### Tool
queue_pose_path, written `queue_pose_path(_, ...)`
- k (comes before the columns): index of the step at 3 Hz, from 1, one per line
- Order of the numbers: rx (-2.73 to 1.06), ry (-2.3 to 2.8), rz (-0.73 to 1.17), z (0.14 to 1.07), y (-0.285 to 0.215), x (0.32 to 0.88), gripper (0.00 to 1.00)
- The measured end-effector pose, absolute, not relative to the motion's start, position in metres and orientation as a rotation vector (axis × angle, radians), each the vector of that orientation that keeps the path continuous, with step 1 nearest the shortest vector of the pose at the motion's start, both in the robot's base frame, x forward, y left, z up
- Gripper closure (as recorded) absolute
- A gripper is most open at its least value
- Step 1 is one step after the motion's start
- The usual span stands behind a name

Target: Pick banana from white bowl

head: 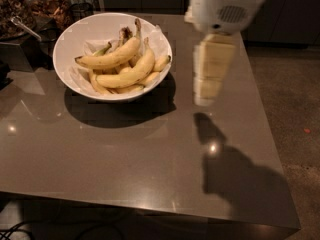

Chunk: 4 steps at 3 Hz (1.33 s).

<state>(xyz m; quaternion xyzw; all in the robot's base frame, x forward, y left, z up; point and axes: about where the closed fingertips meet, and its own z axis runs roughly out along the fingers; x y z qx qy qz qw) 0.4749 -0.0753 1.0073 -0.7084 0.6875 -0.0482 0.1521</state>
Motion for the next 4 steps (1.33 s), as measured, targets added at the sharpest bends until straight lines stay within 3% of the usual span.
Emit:
queue_pose_path(2,-2.145,1.922,-0.007,0.982,0.022,0.525,0.13)
queue_pose_path(4,-2.185,1.908,0.062,0.961,0.063,0.555,0.23)
